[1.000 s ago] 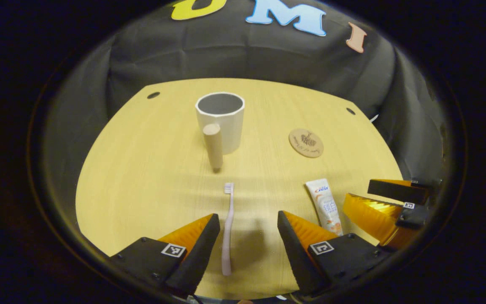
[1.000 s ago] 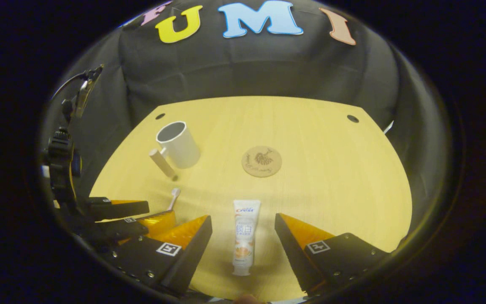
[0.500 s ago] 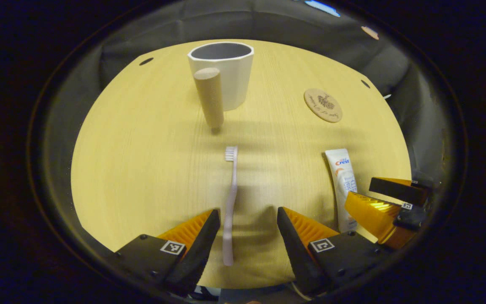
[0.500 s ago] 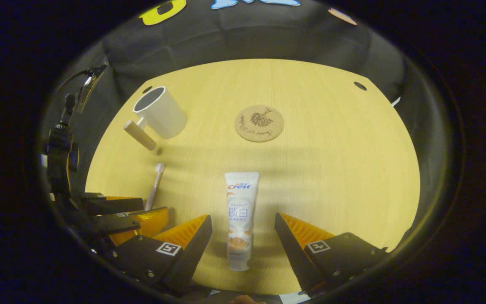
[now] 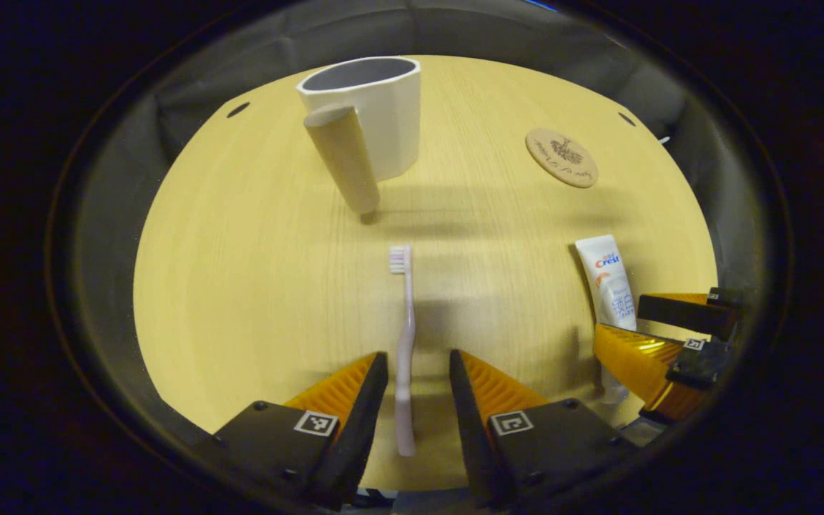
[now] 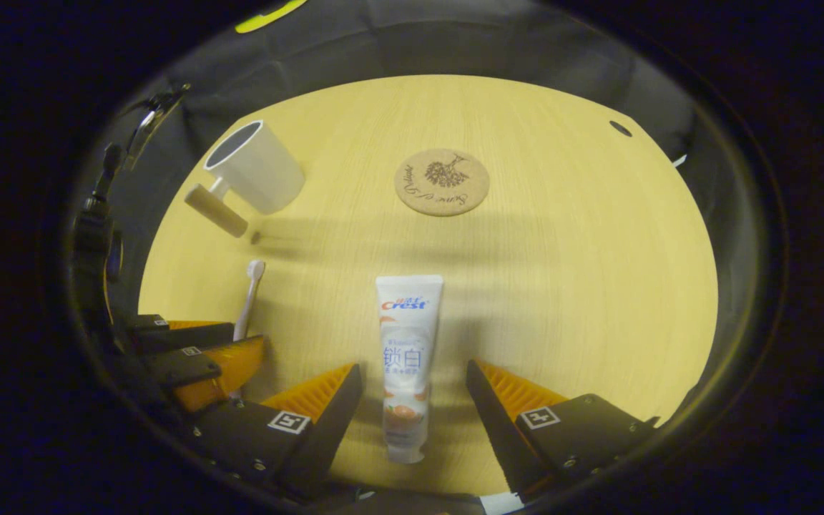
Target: Put the toothbrush and toothpaste on the desktop into the cup, then pick up the cup and place it on the coaster on the desktop.
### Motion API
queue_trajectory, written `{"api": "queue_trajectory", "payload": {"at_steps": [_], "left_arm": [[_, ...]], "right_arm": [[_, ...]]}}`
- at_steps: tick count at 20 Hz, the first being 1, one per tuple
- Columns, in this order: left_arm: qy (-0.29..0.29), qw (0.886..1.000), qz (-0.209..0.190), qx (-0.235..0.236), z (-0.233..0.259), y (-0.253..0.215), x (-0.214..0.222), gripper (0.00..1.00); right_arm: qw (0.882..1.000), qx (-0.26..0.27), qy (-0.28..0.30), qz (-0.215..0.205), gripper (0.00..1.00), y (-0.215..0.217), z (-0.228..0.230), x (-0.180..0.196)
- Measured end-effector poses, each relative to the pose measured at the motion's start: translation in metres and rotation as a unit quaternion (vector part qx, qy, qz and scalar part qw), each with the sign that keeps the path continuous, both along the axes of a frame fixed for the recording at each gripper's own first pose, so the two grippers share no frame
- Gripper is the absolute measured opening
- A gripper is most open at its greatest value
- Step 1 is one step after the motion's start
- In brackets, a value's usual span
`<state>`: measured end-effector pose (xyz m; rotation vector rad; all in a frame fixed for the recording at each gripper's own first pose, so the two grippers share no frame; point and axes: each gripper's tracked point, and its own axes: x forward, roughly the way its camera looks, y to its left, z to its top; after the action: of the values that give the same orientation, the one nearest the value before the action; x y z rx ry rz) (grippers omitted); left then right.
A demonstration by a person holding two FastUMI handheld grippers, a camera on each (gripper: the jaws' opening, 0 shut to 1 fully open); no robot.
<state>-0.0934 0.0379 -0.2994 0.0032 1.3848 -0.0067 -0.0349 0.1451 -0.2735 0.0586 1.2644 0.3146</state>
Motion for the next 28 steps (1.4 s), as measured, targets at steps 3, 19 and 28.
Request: {"api": "queue_trajectory", "payload": {"at_steps": [3,19,28], "left_arm": [[-0.004,1.0,0.008,0.002,0.002,0.001,-0.002,0.59],[-0.094,0.995,0.003,-0.034,0.005,-0.004,0.005,0.08],[-0.164,0.983,0.0,-0.079,0.04,-0.015,0.008,0.08]], "right_arm": [[1.0,-0.022,0.014,0.015,0.77,-0.004,-0.007,-0.008],[0.999,0.008,-0.036,0.02,0.22,-0.009,-0.006,-0.002],[0.994,0.053,-0.095,-0.021,0.17,-0.023,0.035,0.017]]}}
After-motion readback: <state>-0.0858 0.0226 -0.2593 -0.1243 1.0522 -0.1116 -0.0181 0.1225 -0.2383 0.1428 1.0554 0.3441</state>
